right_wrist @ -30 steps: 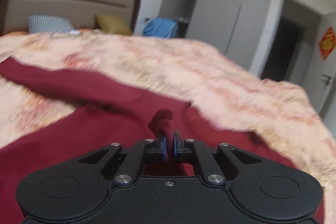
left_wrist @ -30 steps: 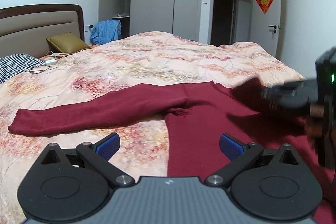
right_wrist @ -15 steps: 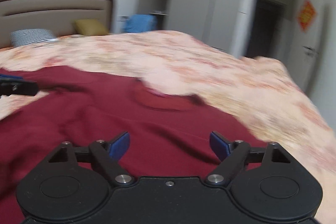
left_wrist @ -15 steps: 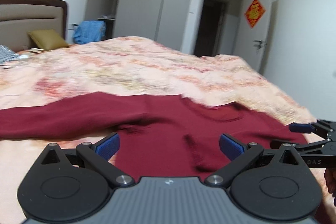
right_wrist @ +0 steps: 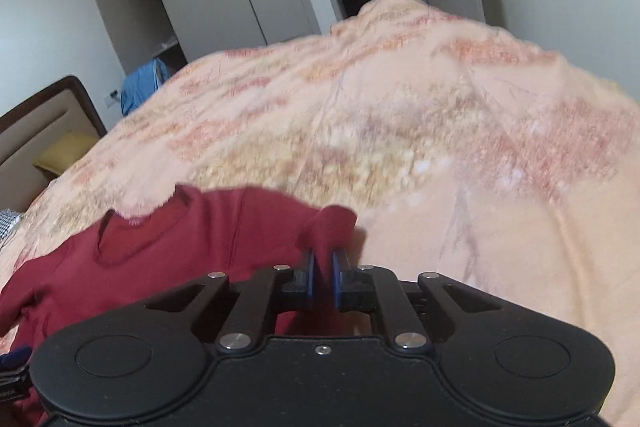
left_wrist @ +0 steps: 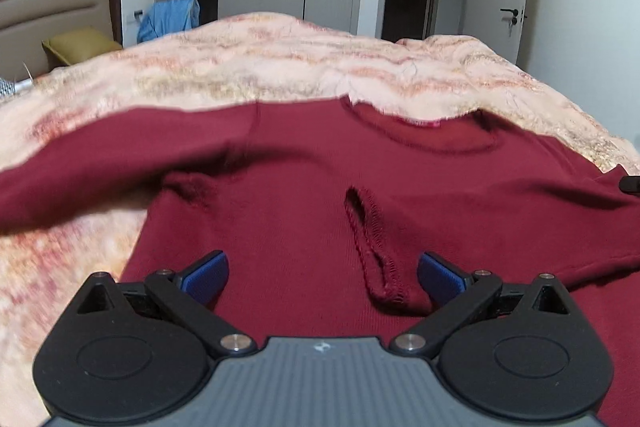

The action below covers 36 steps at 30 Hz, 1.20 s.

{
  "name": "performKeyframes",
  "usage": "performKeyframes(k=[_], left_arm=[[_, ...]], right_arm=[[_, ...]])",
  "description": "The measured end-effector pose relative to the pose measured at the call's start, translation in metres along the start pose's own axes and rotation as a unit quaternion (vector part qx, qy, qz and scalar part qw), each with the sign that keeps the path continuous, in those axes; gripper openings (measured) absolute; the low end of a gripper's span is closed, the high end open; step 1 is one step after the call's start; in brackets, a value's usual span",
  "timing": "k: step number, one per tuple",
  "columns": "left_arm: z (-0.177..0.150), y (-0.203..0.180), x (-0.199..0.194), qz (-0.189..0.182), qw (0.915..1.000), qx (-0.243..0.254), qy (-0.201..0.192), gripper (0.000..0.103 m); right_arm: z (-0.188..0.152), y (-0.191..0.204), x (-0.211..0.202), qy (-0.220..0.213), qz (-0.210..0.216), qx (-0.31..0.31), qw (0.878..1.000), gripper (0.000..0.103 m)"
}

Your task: Fold small clothes

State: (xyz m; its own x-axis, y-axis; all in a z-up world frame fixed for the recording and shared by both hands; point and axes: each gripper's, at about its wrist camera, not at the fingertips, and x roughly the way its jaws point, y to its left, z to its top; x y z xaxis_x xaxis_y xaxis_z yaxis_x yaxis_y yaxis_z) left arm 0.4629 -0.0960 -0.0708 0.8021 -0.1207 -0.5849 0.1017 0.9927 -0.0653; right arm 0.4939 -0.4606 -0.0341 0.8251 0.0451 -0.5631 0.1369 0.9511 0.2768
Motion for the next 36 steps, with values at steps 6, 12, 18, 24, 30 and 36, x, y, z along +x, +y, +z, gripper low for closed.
performKeyframes(k=[6,12,18,24,30,36], left_arm=[[-0.002,-0.007,0.002,0.015,0.9997,0.019,0.0,0.103],[-0.001,-0.007,0.003,0.014,0.9997,0.018,0.0,0.103],[-0.002,-0.007,0.003,0.015,0.9997,0.02,-0.003,0.103],[-0.002,-0.006,0.003,0.015,0.9997,0.02,-0.003,0.103],[-0.002,-0.006,0.003,0.015,0.9997,0.019,-0.003,0.103],[-0.002,-0.006,0.003,0.015,0.9997,0.019,-0.003,0.103]], right_arm=[[-0.007,0.007,-0.001,-0.007,-0.025,-0.064,0.998,0.018],[-0.026,0.001,-0.049,-0.037,-0.048,-0.134,0.989,0.033],[-0.065,0.011,-0.085,-0.032,-0.068,-0.277,0.958,0.033],[-0.097,0.047,-0.071,-0.022,-0.078,-0.42,0.904,0.033],[-0.105,0.066,-0.052,-0.022,-0.104,-0.515,0.851,0.016],[-0.107,0.067,-0.054,-0.028,-0.114,-0.517,0.848,0.004]])
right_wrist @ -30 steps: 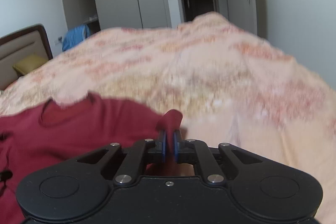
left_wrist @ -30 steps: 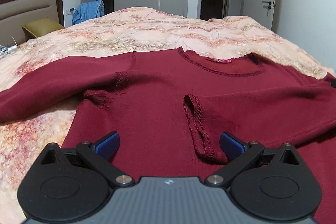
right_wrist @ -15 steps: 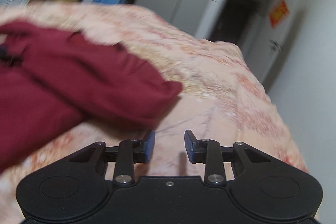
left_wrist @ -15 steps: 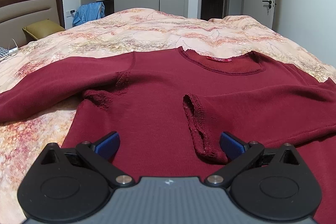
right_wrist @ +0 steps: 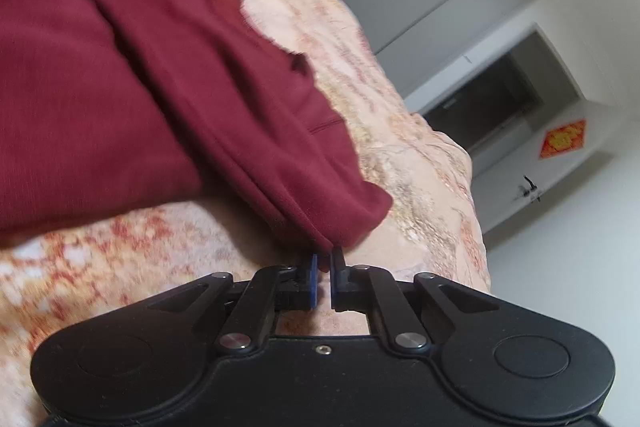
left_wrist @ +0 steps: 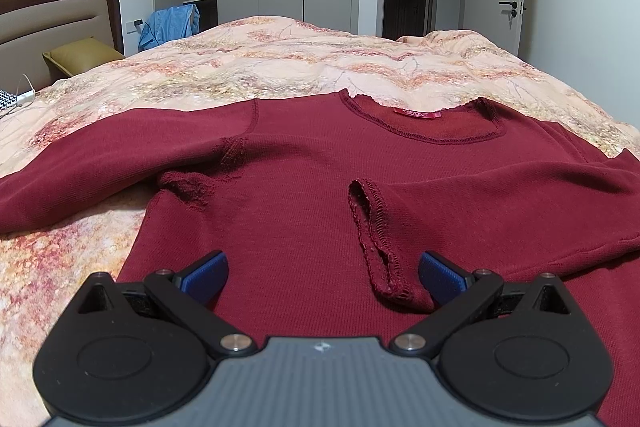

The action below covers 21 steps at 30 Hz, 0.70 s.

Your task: Fold small clothes

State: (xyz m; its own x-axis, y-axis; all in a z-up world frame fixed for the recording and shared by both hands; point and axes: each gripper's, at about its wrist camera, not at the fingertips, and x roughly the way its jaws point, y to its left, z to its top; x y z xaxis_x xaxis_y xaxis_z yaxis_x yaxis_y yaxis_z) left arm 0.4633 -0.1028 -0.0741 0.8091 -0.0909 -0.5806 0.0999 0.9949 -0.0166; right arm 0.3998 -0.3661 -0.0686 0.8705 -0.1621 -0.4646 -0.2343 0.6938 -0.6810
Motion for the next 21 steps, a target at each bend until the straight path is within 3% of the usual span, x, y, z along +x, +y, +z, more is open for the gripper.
performKeyframes(k=[2,3,5,6,8,11,14,15,19,21], left_arm=[[0.0,0.0,0.0,0.0,1.0,0.0,0.0,0.103],[0.0,0.0,0.0,0.0,1.0,0.0,0.0,0.103],[0.0,0.0,0.0,0.0,1.0,0.0,0.0,0.103],[-0.001,0.0,-0.001,0.0,1.0,0.0,0.0,0.103],[-0.001,0.0,-0.001,0.0,1.0,0.0,-0.001,0.103],[-0.001,0.0,-0.001,-0.001,1.0,-0.001,-0.001,0.103],[-0.001,0.0,-0.001,0.0,1.0,-0.001,-0.001,0.103],[-0.001,0.0,0.0,0.0,1.0,-0.001,-0.001,0.103],[-0.001,0.0,-0.001,-0.001,1.0,-0.001,-0.001,0.103],[-0.001,0.001,-0.001,-0.004,1.0,-0.005,-0.002,0.103]], right_arm=[[0.004,-0.021,-0.009,-0.006,-0.002,0.126,0.992,0.003],[0.004,-0.038,-0.014,-0.007,0.011,0.223,0.975,0.003],[-0.005,-0.063,-0.02,-0.006,0.038,0.393,0.919,0.003],[-0.011,-0.068,-0.022,-0.003,0.046,0.449,0.892,0.003],[-0.019,-0.066,-0.023,0.002,0.051,0.513,0.857,0.003],[-0.034,-0.06,-0.016,0.019,0.047,0.566,0.823,0.003],[-0.045,-0.05,-0.007,0.045,0.054,0.587,0.806,0.003],[-0.045,-0.049,-0.006,0.044,0.054,0.586,0.808,0.003],[-0.037,-0.041,-0.019,0.037,0.052,0.557,0.828,0.013],[-0.036,-0.04,-0.025,0.043,0.041,0.54,0.84,0.033]])
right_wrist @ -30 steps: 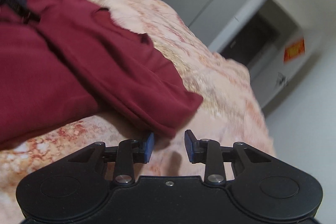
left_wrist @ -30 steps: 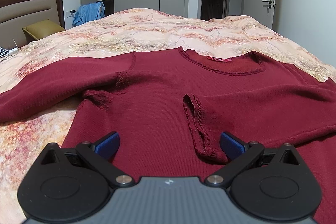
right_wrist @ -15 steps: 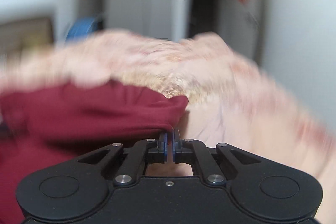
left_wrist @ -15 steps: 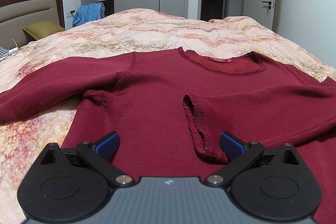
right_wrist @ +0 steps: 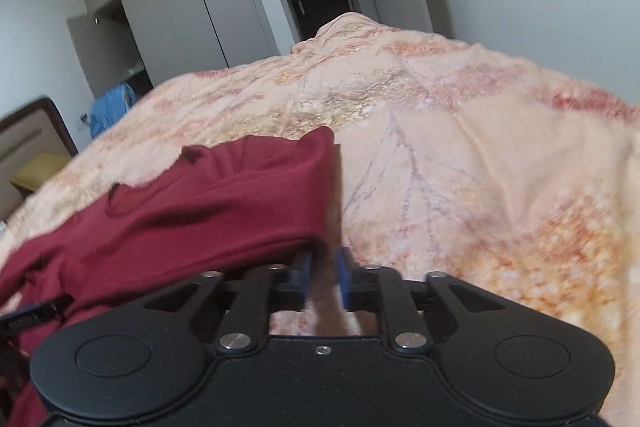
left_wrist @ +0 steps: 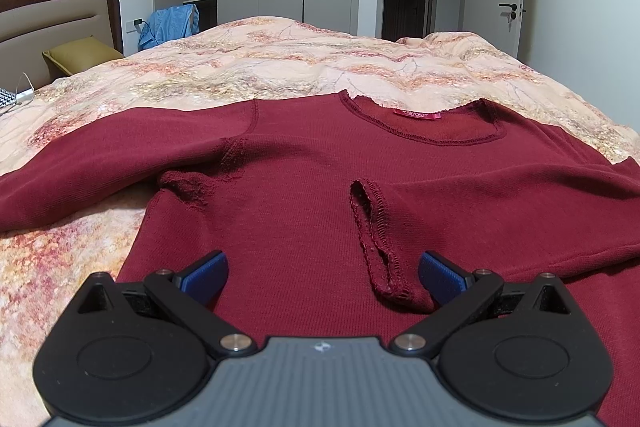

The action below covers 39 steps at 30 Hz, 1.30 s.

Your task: Fold small clothes

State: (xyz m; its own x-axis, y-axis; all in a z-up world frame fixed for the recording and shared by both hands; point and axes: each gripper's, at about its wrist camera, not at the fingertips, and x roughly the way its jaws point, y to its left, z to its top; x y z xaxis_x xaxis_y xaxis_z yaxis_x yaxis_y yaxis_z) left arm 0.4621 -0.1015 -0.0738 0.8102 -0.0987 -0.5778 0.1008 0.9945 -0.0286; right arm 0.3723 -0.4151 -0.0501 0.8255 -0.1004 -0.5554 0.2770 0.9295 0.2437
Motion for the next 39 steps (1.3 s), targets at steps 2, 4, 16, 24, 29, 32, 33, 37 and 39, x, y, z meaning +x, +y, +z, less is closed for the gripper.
performKeyframes(k=[2,4,16,24,29,32,33,37,39], left_arm=[[0.001,0.004,0.0,-0.008,0.9999,-0.009,-0.001,0.103],[0.004,0.011,-0.004,-0.025,0.9993,-0.027,-0.003,0.103],[0.002,0.132,-0.077,-0.081,0.9818,-0.172,-0.006,0.103],[-0.014,0.261,-0.108,0.078,0.9661,-0.245,-0.026,0.103],[-0.014,0.32,-0.104,0.115,0.9407,-0.318,-0.031,0.103],[-0.012,0.348,-0.096,0.107,0.9304,-0.349,-0.037,0.103],[-0.01,0.353,-0.093,0.106,0.9272,-0.357,-0.043,0.103],[-0.017,0.379,-0.09,0.121,0.9072,-0.397,-0.068,0.093],[-0.02,0.385,-0.089,0.149,0.8936,-0.416,-0.078,0.072]], right_arm=[[-0.002,0.004,-0.005,-0.004,-0.008,-0.022,1.0,0.043],[-0.006,0.008,-0.012,-0.009,-0.015,-0.041,0.999,0.055],[-0.019,0.067,-0.051,-0.07,0.096,-0.142,0.983,0.102],[-0.042,0.088,-0.041,-0.042,0.156,-0.148,0.976,0.102],[-0.057,0.095,-0.037,-0.036,0.155,-0.166,0.973,0.102],[-0.063,0.096,-0.032,-0.027,0.142,-0.171,0.975,0.102],[-0.063,0.097,-0.03,-0.025,0.139,-0.173,0.975,0.102],[-0.069,0.1,-0.028,-0.024,0.128,-0.185,0.974,0.102],[-0.071,0.103,-0.026,-0.024,0.122,-0.195,0.973,0.102]])
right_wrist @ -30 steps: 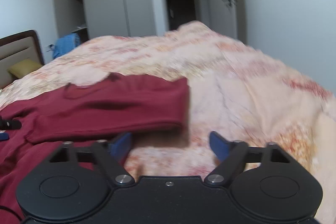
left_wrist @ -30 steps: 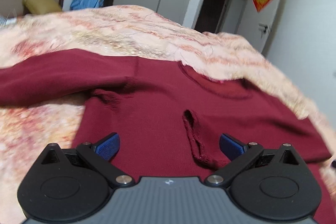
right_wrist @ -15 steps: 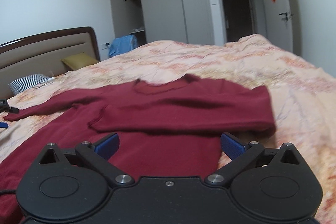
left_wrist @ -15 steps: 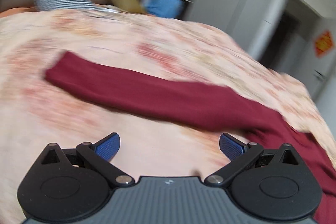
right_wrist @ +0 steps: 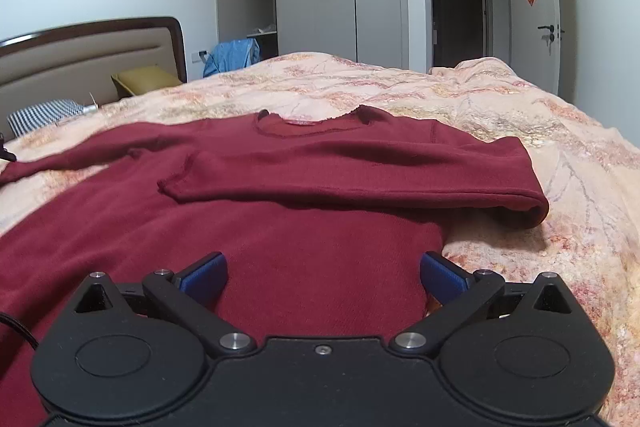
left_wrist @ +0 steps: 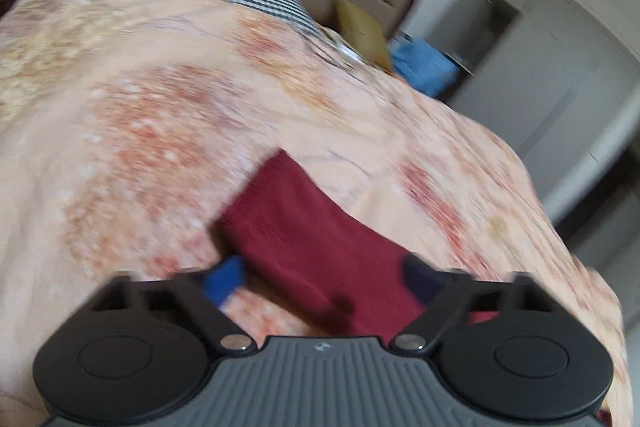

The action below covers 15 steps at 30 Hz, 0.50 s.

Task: Fold small clothes
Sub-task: 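Grasp the other sleeve cuff with the left tool, fold it across, release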

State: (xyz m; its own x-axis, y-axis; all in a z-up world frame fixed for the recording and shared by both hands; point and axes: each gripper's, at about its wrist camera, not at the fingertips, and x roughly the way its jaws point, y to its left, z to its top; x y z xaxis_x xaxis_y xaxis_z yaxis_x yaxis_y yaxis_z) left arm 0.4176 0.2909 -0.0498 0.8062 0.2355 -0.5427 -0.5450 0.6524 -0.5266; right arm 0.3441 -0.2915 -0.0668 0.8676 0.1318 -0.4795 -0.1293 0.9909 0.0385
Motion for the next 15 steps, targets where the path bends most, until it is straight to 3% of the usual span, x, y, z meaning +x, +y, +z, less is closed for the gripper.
performKeyframes(k=[2,5,7,12,15], left_arm=[[0.001,0.007,0.002,0.009,0.9996,-0.023,-0.015,0.048],[0.001,0.012,0.003,0.01,0.9992,-0.026,-0.03,0.022],[0.003,0.009,0.0,0.009,0.9991,-0.011,-0.04,0.011],[0.012,-0.025,-0.018,-0.014,0.9951,0.06,-0.077,0.006],[0.014,-0.066,-0.04,-0.058,0.9848,0.121,-0.11,0.006]], right_arm=[[-0.001,0.002,0.002,0.003,-0.003,-0.009,1.0,0.103],[-0.002,0.002,0.002,0.005,-0.004,-0.013,1.0,0.103],[-0.002,0.002,0.002,0.004,-0.003,-0.012,1.0,0.103],[-0.003,0.001,0.002,0.001,0.0,-0.007,1.0,0.103],[-0.003,-0.002,0.002,-0.002,0.003,-0.003,1.0,0.103]])
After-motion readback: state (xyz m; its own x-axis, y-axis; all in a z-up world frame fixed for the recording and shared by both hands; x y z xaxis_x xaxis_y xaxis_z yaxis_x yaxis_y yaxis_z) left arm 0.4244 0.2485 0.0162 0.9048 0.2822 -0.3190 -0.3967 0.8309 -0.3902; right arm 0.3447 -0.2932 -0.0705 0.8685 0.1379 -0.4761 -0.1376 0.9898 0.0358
